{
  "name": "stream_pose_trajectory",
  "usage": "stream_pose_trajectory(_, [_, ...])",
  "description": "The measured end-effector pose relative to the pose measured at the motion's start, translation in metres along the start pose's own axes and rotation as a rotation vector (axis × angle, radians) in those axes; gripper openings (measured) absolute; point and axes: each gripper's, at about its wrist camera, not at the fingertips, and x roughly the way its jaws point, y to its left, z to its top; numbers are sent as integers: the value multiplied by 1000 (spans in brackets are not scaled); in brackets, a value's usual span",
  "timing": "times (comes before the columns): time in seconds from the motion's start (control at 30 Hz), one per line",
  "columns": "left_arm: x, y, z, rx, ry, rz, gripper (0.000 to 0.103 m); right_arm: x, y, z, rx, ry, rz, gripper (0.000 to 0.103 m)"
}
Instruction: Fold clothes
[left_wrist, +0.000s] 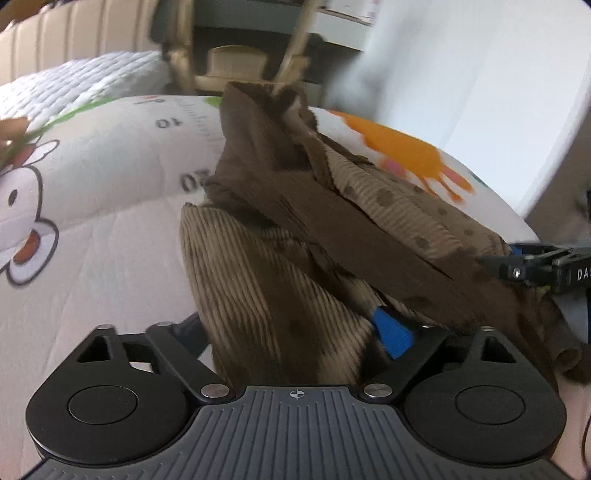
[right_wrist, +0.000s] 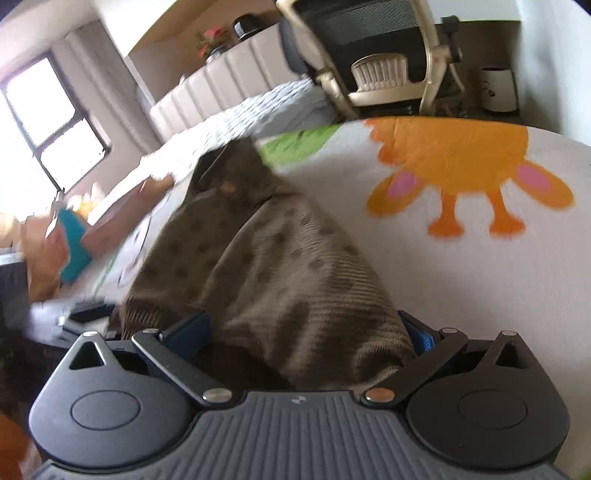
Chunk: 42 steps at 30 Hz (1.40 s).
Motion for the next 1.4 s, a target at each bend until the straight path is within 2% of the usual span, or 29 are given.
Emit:
stream_pose_trajectory(0.17, [-46, -26, -51, 59, 95, -189, 84, -52, 32, -60, -135, 94, -5, 103])
stream_pose_trajectory(0.27, [-65, -37, -61, 125, 141, -214, 83, -78, 48, -81, -227, 92, -83, 103])
stream_pose_trajectory(0.33, [-80, -33, -49, 103, 92, -211, 83, -96, 57, -81, -240, 16, -138, 102])
stream_pose_trajectory(0.4, [-98, -27, -32, 79, -3, -214, 83, -114, 66, -78, -255, -75, -169, 102])
stream_pose_trajectory(0.5, [-107, -26, -14, 23, -78, -265, 80, -128, 75, -75, -273, -164, -183, 102])
stream_pose_trajectory(0.53, [-105, -27, -11, 5, -78, -284, 71, -126, 75, -76, -275, -167, -184, 102])
stream_pose_trajectory(0.6, [-101, -28, -4, -26, -77, -313, 61, -122, 74, -77, -277, -170, -186, 102])
stream_pose_trajectory(0.73, [-98, -28, 1, -26, -68, -264, 61, -114, 71, -80, -282, -174, -190, 100])
stream_pose_trajectory(0.8, [-82, -31, 1, -38, -20, -248, 61, -110, 70, -82, -284, -176, -192, 98])
stream_pose_trajectory(0.93, [-45, -36, -1, -80, 31, -306, 61, -93, 65, -85, -245, -168, -176, 89])
stream_pose_trajectory(1.0, [-25, -35, -2, -120, 48, -306, 61, -89, 63, -90, -247, -166, -180, 84])
stream_pose_trajectory(1.07, [-9, -31, -3, -183, 64, -337, 55, -88, 62, -94, -257, -168, -178, 82])
stream_pose_trajectory(1.13, [0, -29, -3, -231, 67, -371, 39, -89, 63, -96, -268, -172, -180, 80])
stream_pose_trajectory(1.2, [-1, -30, 0, -223, 45, -361, 21, -89, 62, -96, -269, -169, -181, 80])
stream_pose_trajectory(1.23, [-4, -31, 2, -218, 32, -358, 16, -89, 62, -95, -271, -169, -182, 80])
stream_pose_trajectory(1.33, [-29, -25, 13, -171, -33, -340, 12, -89, 65, -94, -284, -170, -189, 80])
stream_pose_trajectory(1.4, [-49, -20, 19, -130, -89, -281, 8, -92, 70, -92, -304, -181, -207, 80])
